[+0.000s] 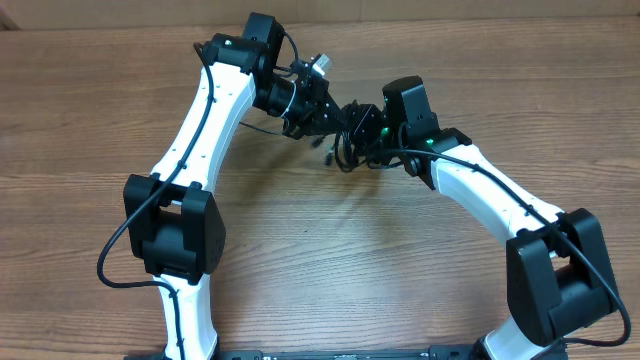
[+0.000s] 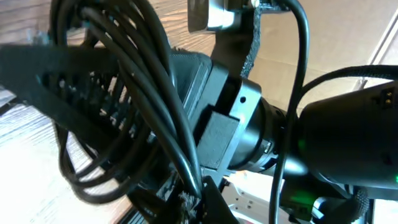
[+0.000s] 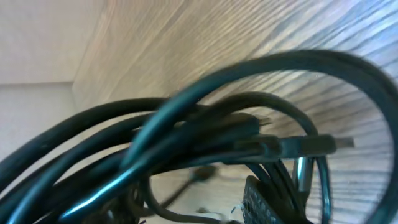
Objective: Untangle cables
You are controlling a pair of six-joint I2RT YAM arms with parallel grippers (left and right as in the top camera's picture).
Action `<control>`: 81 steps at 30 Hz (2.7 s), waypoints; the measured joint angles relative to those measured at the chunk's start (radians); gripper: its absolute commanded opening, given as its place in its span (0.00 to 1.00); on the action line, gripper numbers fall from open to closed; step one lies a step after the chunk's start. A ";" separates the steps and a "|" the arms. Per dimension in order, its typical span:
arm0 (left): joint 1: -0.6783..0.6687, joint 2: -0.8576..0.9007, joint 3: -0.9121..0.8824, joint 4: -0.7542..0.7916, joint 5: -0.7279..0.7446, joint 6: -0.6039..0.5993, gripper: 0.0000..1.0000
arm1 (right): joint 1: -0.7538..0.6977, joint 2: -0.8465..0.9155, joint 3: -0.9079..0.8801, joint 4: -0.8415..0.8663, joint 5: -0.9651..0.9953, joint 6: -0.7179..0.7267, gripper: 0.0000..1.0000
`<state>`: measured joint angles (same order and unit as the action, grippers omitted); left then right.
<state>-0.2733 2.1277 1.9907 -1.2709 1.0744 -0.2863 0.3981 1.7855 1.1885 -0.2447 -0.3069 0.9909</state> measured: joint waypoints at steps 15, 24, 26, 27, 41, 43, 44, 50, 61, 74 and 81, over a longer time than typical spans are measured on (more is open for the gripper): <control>0.000 0.000 0.000 0.020 0.089 0.012 0.04 | -0.007 0.002 0.001 0.048 0.026 -0.242 0.04; 0.000 0.000 0.000 0.000 -0.196 0.139 0.04 | -0.150 -0.121 0.002 -0.151 -0.146 -0.319 0.04; 0.000 0.000 0.001 -0.005 -0.295 0.151 0.04 | -0.186 -0.164 0.003 -0.222 -0.153 -0.336 0.04; -0.001 0.000 0.001 -0.010 -0.337 0.158 0.04 | -0.209 -0.187 0.003 -0.256 -0.161 -0.344 0.04; -0.013 0.000 -0.013 0.005 -0.858 0.258 0.22 | -0.254 -0.284 0.003 -0.452 -0.561 -0.450 0.04; -0.013 0.000 -0.034 0.018 -0.879 0.265 0.33 | -0.254 -0.285 0.004 -0.538 -0.538 -0.476 0.04; -0.013 0.000 -0.042 0.021 -0.886 0.264 0.38 | -0.254 -0.285 0.005 -0.566 -0.522 -0.487 0.04; -0.013 0.000 -0.055 0.047 -0.879 0.271 0.61 | -0.254 -0.285 0.007 -0.816 -0.346 -0.611 0.04; -0.029 0.000 -0.068 0.209 -0.673 0.358 0.60 | -0.247 -0.285 0.007 -0.877 -0.094 -0.621 0.04; -0.162 0.051 -0.159 0.482 -0.697 0.369 0.71 | -0.254 -0.285 -0.052 -0.953 0.422 -0.372 0.04; -0.212 0.143 -0.164 0.610 -0.737 0.356 0.64 | -0.254 -0.280 -0.176 -0.892 0.441 -0.331 0.04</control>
<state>-0.4850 2.2707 1.8263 -0.6613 0.3374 0.0692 0.1440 1.5055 1.0126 -1.1366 0.1345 0.6598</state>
